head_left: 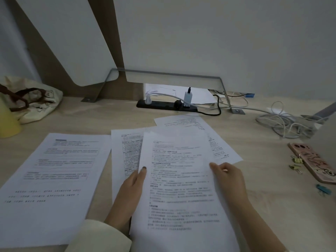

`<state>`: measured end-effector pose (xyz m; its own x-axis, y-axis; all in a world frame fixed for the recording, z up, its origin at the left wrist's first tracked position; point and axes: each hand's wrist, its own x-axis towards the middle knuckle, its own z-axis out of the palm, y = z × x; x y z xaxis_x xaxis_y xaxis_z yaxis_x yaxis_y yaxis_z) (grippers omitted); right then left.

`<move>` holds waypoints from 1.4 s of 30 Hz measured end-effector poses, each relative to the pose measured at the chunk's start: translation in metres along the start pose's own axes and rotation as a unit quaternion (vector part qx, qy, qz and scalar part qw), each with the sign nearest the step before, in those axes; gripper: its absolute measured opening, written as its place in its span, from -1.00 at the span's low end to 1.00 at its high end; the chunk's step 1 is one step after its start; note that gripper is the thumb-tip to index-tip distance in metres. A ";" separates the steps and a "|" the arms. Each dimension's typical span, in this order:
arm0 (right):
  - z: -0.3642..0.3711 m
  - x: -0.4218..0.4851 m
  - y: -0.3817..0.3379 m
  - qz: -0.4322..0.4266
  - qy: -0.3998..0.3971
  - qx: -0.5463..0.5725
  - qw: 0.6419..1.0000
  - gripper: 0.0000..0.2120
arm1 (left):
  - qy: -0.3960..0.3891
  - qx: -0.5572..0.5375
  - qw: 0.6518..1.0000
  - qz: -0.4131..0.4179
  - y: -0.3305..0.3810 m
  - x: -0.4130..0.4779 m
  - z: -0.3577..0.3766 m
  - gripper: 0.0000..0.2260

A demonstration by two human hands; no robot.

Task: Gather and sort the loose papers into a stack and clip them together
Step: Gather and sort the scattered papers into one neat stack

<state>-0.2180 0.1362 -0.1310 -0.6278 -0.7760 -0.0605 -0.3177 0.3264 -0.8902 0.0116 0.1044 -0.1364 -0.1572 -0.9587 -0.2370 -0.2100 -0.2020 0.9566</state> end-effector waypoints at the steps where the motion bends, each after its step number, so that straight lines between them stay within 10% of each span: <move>1: 0.005 0.000 0.000 0.014 -0.024 -0.002 1.000 -0.65 | -0.002 0.006 1.000 0.000 0.000 0.000 0.000 -0.73; 10: -0.018 0.008 -0.001 0.060 -0.027 0.106 0.992 -0.84 | 0.018 -0.058 0.998 0.011 -0.002 -0.004 -0.008 -0.82; 18: -0.023 -0.001 -0.026 0.116 -0.274 0.195 0.935 -0.86 | 0.013 -0.196 0.980 0.002 -0.002 -0.004 -0.012 -0.75; 26: -0.041 0.001 -0.042 -0.018 -0.020 0.028 0.999 -0.72 | 0.034 -0.156 0.987 -0.035 -0.017 0.003 -0.020 -0.74; 32: -0.066 -0.029 -0.095 -0.316 0.164 -0.142 0.924 -0.57 | 0.072 -0.069 0.994 0.045 -0.007 0.000 -0.009 -0.44; 42: 0.029 -0.064 -0.043 -0.278 -0.213 -0.430 0.832 -0.51 | 0.042 -0.044 0.998 0.035 -0.006 -0.002 -0.014 -0.74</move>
<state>-0.1439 0.1560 -0.1023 0.0364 -0.9973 -0.0645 -0.9810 -0.0234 -0.1928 0.0266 0.1045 -0.1398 -0.0868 -0.9836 -0.1581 -0.1161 -0.1477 0.9822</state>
